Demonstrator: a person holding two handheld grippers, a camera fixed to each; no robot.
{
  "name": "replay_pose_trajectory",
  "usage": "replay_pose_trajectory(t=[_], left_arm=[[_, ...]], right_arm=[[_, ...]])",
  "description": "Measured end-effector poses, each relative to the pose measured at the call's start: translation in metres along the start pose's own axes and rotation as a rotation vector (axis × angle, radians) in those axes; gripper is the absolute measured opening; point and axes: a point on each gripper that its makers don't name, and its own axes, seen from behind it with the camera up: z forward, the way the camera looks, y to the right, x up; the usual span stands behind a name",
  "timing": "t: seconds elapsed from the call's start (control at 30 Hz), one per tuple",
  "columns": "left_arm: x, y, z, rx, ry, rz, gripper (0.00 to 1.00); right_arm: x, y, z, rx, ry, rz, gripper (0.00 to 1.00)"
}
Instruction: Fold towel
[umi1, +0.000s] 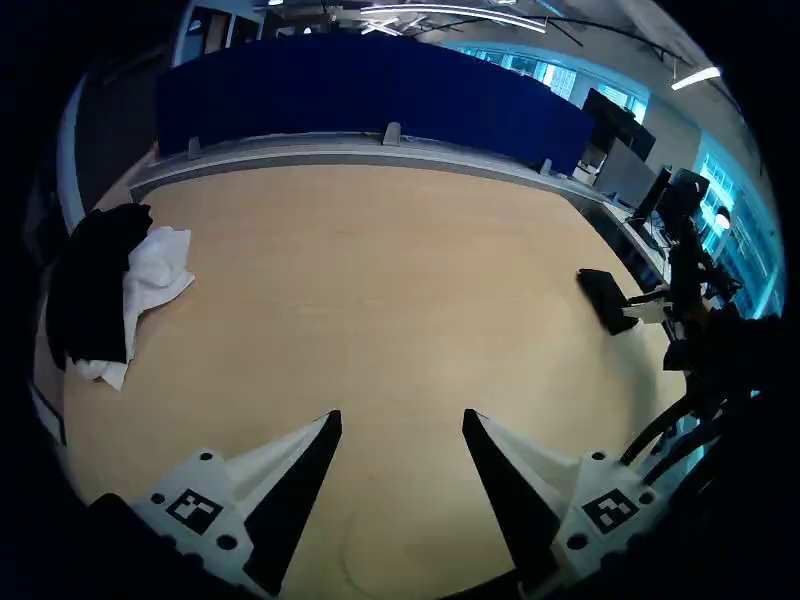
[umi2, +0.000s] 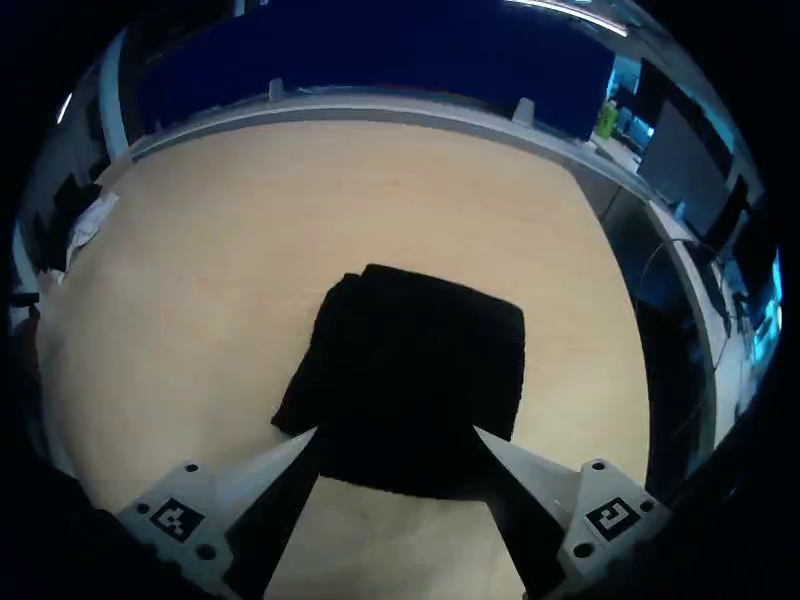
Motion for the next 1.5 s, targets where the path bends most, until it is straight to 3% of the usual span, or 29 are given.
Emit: replay_pose_trajectory(t=[0.5,0.97,1.27,1.5], left_arm=[[-0.002,-0.002,0.001,0.007,-0.003,0.008,0.9],[-0.007,-0.005,0.001,0.019,-0.012,0.005,0.9],[-0.004,-0.003,0.003,0.007,-0.006,0.014,0.9],[0.0,-0.003,0.003,0.003,0.007,0.013,0.9]], right_arm=[[0.063,0.014,0.037,0.0,0.059,0.064,1.0],[0.051,0.013,0.06,0.005,0.021,0.096,1.0],[0.08,0.014,0.032,0.002,0.11,0.116,1.0],[0.081,0.014,0.012,-0.011,0.131,0.114,1.0]])
